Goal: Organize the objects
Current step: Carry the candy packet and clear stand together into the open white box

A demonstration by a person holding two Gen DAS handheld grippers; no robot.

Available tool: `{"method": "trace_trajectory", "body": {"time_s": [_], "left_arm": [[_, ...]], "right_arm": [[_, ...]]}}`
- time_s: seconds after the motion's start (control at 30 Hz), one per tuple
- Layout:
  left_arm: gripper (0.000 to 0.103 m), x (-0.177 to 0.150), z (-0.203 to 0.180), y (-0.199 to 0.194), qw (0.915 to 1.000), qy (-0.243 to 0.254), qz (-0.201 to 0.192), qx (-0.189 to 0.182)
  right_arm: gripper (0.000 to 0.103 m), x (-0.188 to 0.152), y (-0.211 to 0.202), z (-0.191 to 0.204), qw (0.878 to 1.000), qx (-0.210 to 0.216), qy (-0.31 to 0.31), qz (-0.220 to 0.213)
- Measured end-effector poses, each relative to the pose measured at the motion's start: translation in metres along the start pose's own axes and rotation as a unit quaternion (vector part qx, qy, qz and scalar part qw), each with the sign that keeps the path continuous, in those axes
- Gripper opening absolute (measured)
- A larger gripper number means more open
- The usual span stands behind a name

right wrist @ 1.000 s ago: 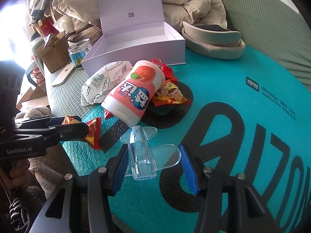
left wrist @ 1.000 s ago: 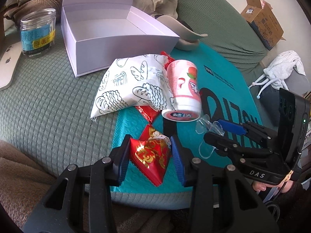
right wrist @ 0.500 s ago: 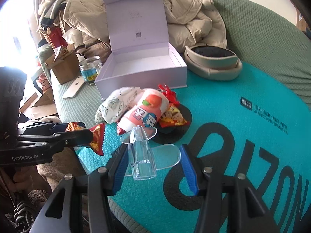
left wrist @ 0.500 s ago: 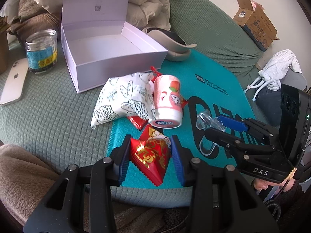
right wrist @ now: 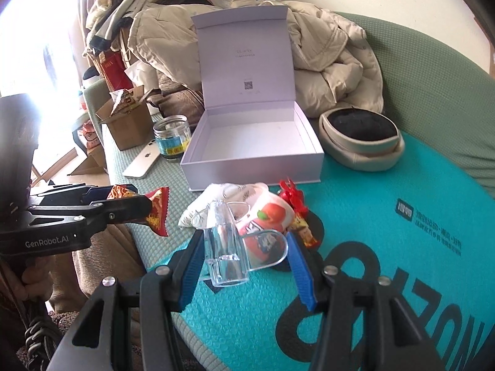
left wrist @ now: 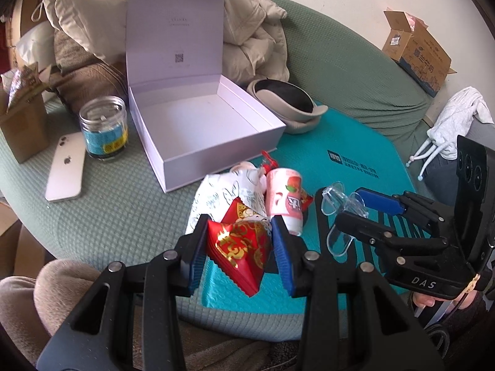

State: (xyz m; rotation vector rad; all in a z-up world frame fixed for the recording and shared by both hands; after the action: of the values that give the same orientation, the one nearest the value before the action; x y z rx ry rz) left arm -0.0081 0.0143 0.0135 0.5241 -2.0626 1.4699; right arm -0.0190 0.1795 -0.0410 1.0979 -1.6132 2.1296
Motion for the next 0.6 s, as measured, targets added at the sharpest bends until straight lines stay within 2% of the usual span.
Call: {"method": "trace_trajectory", "body": {"time_s": [0.33,0.6], "left_arm": [[0.038,0.025,0.006,0.002,0.9998,0.010,0.001,0.018],[0.038,0.049,0.021,0.025,0.9996,0.010,0.018,0.018]], "right_arm": [[0.054,0.025,0.014,0.001,1.000,0.017,-0.013,-0.005],[0.054,0.052,0.044,-0.007,0.999,0.022,-0.024,0.009]]}}
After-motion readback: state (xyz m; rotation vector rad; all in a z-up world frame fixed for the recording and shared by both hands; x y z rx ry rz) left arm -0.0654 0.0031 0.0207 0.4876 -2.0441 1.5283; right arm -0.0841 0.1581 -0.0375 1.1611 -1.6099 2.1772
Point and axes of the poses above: each gripper's, at about its wrist camera, not at the fingertips, and y roughly the way its jaws point, z to its left, x to its top, the point moved 1 cm from there along y, roughly the way its jaws point, and after that the axes turned 3 degrees about x, right-handed, at the moved point
